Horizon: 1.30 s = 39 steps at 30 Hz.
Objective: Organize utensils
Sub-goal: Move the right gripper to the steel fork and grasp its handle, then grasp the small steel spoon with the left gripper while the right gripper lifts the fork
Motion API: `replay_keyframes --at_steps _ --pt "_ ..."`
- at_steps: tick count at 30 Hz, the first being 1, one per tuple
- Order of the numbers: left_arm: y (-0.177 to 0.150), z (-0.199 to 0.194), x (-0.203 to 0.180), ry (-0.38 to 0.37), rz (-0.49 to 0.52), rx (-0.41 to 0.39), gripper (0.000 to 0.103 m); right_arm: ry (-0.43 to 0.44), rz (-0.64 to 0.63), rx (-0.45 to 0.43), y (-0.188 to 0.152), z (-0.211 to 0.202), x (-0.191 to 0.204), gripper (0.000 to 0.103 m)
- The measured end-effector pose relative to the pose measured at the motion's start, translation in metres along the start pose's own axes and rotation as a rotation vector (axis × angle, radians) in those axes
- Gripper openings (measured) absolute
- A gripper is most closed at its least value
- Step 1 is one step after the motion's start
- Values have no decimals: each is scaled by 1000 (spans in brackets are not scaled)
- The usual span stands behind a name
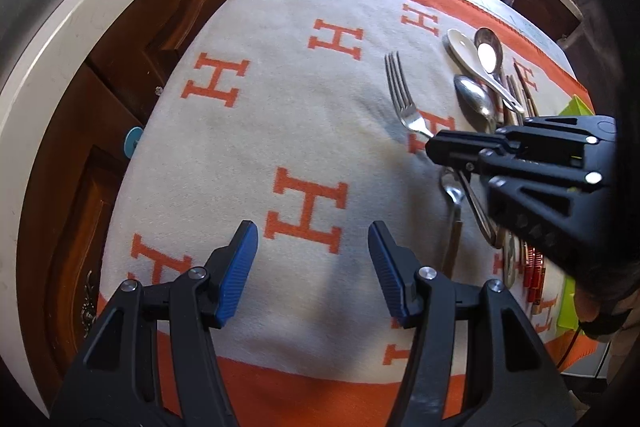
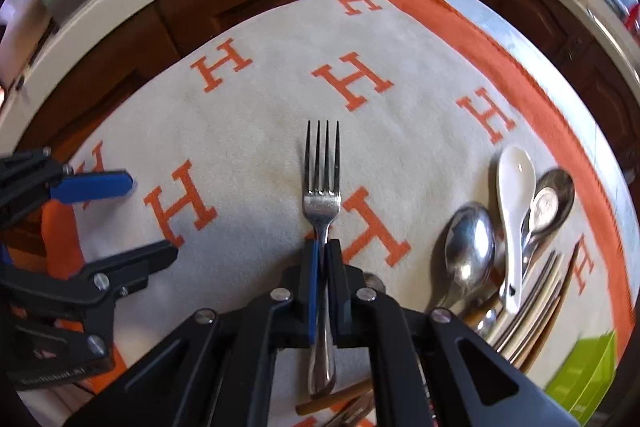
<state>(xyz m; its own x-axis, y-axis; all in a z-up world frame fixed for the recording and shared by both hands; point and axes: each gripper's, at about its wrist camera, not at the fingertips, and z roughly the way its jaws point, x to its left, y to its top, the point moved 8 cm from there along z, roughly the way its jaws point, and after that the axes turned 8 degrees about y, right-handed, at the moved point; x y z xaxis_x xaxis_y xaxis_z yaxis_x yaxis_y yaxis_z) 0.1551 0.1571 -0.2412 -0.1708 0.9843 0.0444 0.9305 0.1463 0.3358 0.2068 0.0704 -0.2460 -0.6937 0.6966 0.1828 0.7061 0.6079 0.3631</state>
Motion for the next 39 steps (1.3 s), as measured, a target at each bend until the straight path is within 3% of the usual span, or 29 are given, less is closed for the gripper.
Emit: replay_keyframes --at_steps 3,13,17,25,27,28,30,31,35,39 --pt "2 -3 -8 -9 2 1 55 62 74 -45 1 -12 -3 4" --pt "2 -1 -63 -148 92 40 54 205 290 -199 -21 -68 -16 4" --pt "1 8 -82 -155 130 76 43 233 377 -229 -40 -74 -28 4" --pt "3 17 -110 -77 224 68 41 260 523 -330 -79 -101 -58 4" --pt "5 18 -115 -44 250 63 34 270 547 -352 -87 -107 -63 4" --pt "4 18 -117 -9 279 54 27 274 561 -366 -92 -110 -66 4" --pt "4 18 -123 -16 307 60 15 282 576 -383 -100 -114 -68 4" --pt "4 18 -126 -18 313 68 4 283 585 -393 -105 -117 -70 4" --pt "6 18 -127 -8 290 70 4 292 611 -425 -119 -125 -76 4" --pt "5 15 -132 -90 207 96 3 297 636 -459 -131 -132 -81 4"
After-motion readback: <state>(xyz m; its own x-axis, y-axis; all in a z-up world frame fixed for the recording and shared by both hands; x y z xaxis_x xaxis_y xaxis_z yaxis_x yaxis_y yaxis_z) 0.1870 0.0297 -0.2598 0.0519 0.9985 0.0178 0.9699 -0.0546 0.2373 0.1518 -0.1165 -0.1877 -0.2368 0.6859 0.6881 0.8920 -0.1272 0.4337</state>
